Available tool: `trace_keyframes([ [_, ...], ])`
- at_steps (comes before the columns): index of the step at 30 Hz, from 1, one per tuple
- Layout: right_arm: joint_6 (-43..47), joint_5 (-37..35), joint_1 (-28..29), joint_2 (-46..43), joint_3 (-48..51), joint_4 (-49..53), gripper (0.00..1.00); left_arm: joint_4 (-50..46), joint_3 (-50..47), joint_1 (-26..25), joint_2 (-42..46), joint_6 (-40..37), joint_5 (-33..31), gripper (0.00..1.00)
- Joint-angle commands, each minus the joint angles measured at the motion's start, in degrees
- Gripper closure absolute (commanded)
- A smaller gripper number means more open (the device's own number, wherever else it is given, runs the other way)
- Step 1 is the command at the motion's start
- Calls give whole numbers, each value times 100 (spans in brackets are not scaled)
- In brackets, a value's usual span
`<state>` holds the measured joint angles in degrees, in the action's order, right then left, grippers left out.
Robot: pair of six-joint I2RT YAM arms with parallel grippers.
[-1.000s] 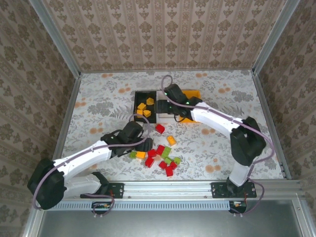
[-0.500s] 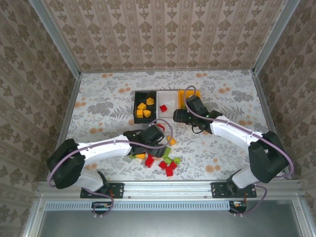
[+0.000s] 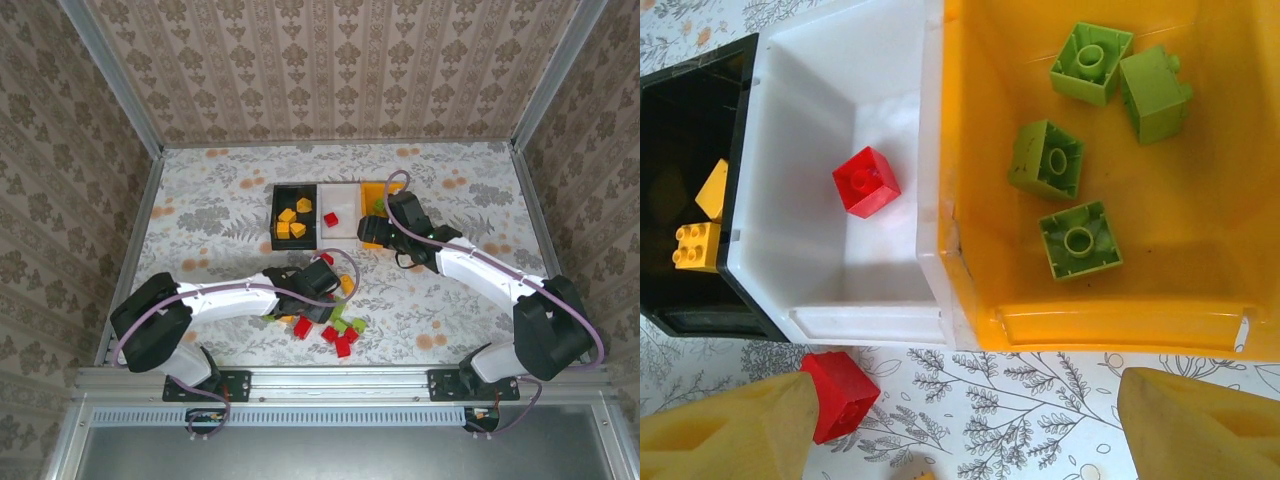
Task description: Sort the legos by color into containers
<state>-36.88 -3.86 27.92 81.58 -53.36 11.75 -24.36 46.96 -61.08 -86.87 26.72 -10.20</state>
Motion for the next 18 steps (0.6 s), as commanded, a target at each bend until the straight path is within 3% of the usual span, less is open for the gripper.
trace_keyframes([
  [1,-83,96,-41,-299,72,-65,19,-666,-18,17,57,8,-267,21],
  [9,-132,122,-121,-357,150,-139,19,-859,174,0,917,-215,72,16],
  [18,-146,122,-134,-490,292,-153,19,-999,132,162,361,-501,570,15],
])
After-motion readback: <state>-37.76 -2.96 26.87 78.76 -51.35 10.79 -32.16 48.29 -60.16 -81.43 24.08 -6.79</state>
